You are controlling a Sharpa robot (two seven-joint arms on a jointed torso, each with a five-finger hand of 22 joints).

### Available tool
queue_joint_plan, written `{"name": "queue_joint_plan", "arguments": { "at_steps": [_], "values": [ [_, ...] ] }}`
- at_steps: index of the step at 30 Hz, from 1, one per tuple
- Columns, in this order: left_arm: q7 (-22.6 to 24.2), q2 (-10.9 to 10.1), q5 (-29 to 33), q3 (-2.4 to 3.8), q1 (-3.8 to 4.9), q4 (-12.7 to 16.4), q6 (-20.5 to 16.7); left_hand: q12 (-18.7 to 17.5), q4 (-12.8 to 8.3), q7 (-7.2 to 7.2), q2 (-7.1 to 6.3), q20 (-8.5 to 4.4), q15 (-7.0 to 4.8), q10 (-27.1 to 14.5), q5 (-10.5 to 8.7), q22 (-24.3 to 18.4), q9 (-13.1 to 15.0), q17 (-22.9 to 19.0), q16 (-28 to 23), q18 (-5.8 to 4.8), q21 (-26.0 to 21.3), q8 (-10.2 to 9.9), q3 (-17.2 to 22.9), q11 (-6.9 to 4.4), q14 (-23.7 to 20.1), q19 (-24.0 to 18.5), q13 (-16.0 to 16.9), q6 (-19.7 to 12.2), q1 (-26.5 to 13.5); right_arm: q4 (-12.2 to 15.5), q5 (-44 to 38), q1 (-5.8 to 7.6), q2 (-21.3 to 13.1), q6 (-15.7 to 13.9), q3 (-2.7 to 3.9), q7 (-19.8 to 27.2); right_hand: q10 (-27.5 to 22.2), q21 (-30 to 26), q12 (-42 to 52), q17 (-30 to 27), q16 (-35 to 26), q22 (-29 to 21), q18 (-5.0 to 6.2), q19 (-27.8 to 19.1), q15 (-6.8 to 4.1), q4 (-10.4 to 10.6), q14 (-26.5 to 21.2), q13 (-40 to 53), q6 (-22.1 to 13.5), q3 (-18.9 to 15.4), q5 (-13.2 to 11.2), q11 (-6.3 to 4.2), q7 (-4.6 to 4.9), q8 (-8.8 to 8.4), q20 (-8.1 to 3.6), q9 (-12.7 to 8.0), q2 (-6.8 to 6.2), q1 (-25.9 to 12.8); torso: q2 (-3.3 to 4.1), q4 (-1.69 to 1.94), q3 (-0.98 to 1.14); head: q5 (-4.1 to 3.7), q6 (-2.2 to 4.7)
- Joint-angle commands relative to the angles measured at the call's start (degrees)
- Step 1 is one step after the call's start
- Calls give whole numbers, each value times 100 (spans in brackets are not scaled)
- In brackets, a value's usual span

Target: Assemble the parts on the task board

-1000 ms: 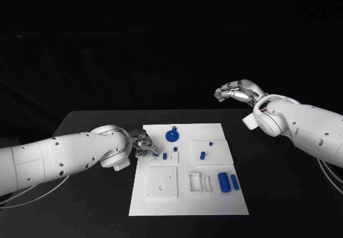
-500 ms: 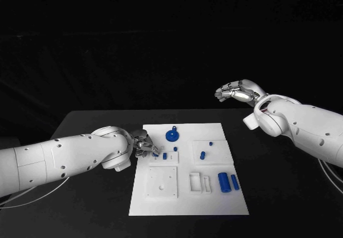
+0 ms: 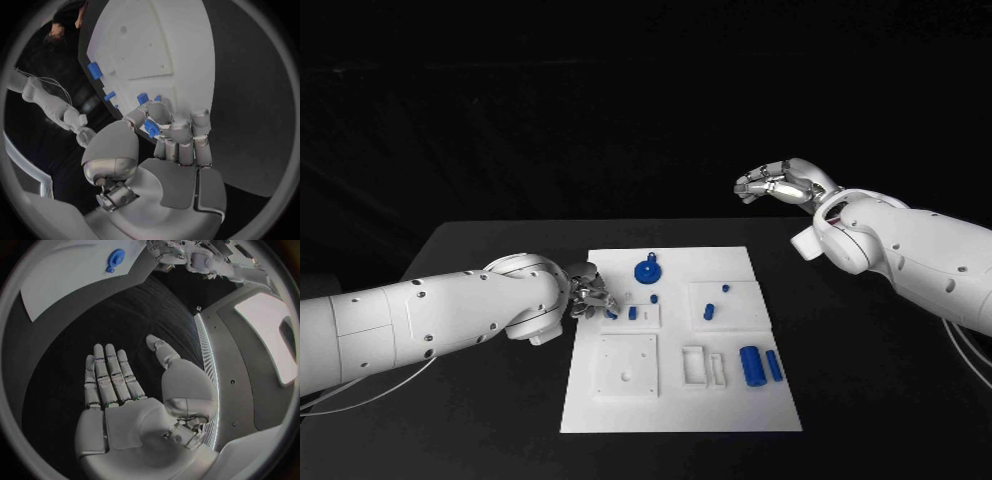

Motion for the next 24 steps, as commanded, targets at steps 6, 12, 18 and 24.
{"name": "queue_joint_plan", "arguments": {
  "at_steps": [6,12,18,24],
  "values": [
    [-88,6,-172,1,-6,34,264,31,27,-413,49,-635,-227,-13,12,10,275,11,38,-13,16,269,3,-38,108,13,10,700,-12,3,8,-1,-5,40,3,41,41,-32,-41,-10,-28,8,-52,-39,11,15,-44,-7,-43,-8,34,2,187,0,12,-7,13,-65,-1,2,-1,10,-10],
    [-93,9,-178,0,-9,48,303,35,28,-413,51,-635,-227,-15,12,11,274,12,41,-12,17,274,3,-38,107,11,11,700,-14,3,8,-1,-6,43,3,41,41,-33,-42,-11,-28,9,-51,-39,11,16,-44,-7,-43,-8,35,2,187,0,13,-7,14,-66,-1,1,0,10,-19],
    [-106,9,-253,0,-10,40,333,41,29,-413,51,-635,-226,-18,8,14,272,13,43,-12,17,279,3,-38,105,8,12,696,-17,7,8,-2,-7,43,3,42,42,-35,-44,-12,-27,10,-50,-40,11,16,-44,-7,-44,-8,35,2,187,1,14,-8,14,-66,-2,3,1,9,-18],
    [-99,36,-253,0,-11,-4,305,56,42,-413,54,-634,-224,-26,-26,19,268,15,51,-12,18,297,-1,-38,100,4,12,693,-36,7,8,-2,-8,41,3,42,42,-36,-46,-13,-27,11,-49,-40,11,16,-45,-6,-44,-7,35,2,187,1,14,-8,14,-67,-1,0,1,8,-11]
  ]
}}
